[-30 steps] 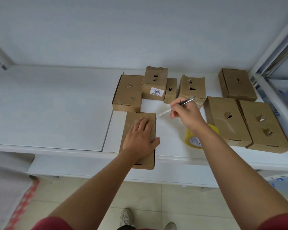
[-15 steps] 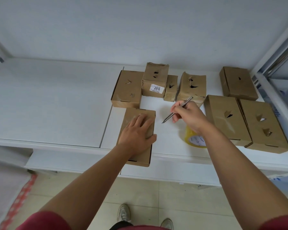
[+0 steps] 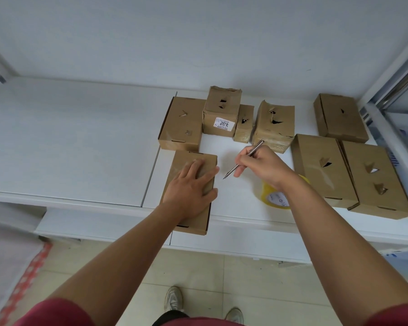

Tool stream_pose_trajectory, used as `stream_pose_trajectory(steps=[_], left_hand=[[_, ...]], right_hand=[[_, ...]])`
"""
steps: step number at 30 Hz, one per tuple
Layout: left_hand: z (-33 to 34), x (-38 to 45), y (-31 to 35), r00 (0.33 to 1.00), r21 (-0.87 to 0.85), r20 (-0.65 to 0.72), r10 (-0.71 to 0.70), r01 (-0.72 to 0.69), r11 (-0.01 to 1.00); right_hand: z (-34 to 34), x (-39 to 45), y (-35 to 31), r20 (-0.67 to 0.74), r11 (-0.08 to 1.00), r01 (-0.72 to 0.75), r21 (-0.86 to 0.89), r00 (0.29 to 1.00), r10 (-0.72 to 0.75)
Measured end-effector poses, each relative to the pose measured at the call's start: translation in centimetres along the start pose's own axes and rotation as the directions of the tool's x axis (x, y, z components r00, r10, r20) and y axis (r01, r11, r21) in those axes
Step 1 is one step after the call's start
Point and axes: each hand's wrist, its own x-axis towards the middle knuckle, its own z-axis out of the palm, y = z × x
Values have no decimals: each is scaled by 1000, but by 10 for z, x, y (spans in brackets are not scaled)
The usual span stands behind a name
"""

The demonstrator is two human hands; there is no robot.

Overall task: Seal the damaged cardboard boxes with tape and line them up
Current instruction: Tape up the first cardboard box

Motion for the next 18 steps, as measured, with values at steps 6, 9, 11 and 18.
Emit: stream_pose_trajectory(steps=[6, 9, 11, 18], left_hand=[[0, -1, -1, 1000, -6, 12, 2, -2, 1000], [0, -2, -1, 1000, -28, 16, 0, 0, 1000], [0, -1, -1, 1000, -31, 18, 2, -2, 1000], [1, -1, -1, 1000, -14, 10, 6, -6, 1000]], right_hand=[[0, 2, 1, -31, 1000, 0, -7, 1000, 0], [2, 3, 0, -23, 998, -28, -56, 999, 27], [1, 2, -1, -40, 999, -38, -35, 999, 36], [4, 2, -2, -17, 992, -48, -120, 999, 47]])
